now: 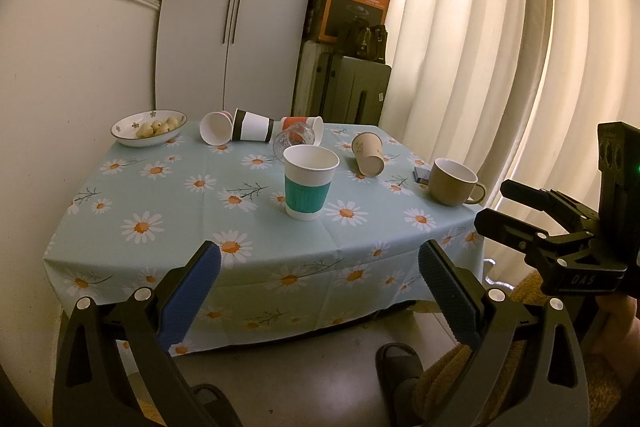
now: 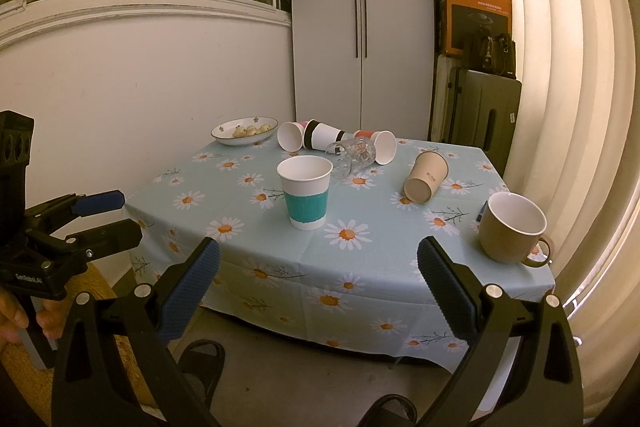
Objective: Flip cup upright
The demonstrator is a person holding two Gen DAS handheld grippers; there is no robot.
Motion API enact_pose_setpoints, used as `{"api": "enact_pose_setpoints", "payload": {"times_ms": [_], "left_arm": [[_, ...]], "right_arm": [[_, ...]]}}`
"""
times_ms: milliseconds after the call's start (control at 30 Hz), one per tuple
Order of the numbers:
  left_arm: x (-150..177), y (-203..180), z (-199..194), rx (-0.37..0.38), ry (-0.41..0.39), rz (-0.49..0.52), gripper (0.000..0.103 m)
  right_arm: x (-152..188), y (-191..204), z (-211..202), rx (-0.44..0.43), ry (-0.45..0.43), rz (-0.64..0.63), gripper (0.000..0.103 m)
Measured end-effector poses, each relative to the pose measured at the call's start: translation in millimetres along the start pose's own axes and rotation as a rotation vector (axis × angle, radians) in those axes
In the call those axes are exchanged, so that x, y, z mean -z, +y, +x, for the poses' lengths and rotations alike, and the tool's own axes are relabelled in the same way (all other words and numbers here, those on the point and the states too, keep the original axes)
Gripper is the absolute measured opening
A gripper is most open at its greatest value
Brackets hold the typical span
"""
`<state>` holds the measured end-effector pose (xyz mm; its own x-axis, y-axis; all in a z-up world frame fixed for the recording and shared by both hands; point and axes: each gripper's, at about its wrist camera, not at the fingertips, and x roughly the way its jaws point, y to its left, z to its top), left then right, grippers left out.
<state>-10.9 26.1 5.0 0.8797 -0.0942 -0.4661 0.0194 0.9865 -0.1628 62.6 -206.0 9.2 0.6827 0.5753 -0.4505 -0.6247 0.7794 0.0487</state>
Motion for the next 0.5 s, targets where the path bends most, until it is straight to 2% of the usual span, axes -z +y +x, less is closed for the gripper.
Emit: {"api": "enact_pose_setpoints", "payload": {"times_ms": [500], "left_arm": [[4.0, -4.1, -0.5, -0.002, 0.015, 0.015, 0.096]], "right_arm": [[0.4, -0.8, -1.1, -0.001, 0.003, 0.0, 0.098]]}}
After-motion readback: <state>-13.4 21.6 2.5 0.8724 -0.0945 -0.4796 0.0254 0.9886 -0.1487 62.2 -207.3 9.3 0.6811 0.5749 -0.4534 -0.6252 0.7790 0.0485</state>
